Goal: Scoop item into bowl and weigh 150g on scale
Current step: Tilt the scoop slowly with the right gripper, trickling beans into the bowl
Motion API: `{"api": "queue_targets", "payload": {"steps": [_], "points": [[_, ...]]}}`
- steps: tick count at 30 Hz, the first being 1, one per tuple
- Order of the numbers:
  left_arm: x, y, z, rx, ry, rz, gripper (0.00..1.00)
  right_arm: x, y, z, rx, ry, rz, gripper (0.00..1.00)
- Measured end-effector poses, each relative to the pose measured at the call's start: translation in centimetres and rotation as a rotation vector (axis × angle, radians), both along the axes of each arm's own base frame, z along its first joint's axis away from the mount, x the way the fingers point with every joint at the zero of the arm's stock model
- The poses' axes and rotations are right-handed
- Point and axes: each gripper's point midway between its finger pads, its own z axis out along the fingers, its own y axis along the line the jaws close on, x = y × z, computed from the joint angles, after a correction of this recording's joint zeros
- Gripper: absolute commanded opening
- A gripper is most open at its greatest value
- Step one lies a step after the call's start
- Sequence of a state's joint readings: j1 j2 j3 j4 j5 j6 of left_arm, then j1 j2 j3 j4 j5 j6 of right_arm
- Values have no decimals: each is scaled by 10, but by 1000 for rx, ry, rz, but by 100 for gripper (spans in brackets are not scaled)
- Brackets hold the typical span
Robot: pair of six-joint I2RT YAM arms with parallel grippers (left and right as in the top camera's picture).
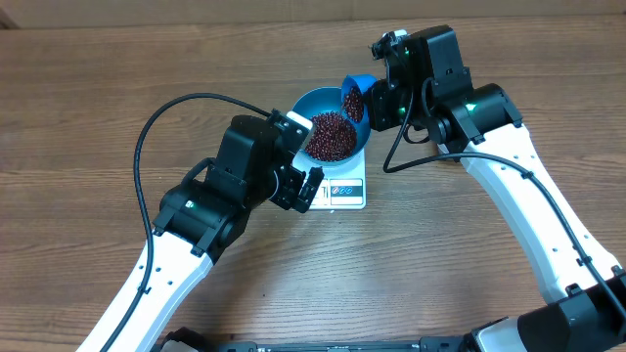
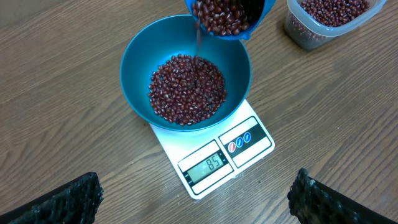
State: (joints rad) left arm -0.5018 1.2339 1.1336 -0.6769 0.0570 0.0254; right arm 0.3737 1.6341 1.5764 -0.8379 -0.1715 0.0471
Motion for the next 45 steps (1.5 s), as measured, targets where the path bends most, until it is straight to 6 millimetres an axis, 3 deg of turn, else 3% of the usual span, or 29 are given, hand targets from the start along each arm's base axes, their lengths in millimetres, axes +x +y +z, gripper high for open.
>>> {"api": "queue_targets", "payload": {"steps": [45], "points": [[0, 0, 0, 0, 0, 0, 100, -1, 6, 1, -12, -18, 30, 4]]}}
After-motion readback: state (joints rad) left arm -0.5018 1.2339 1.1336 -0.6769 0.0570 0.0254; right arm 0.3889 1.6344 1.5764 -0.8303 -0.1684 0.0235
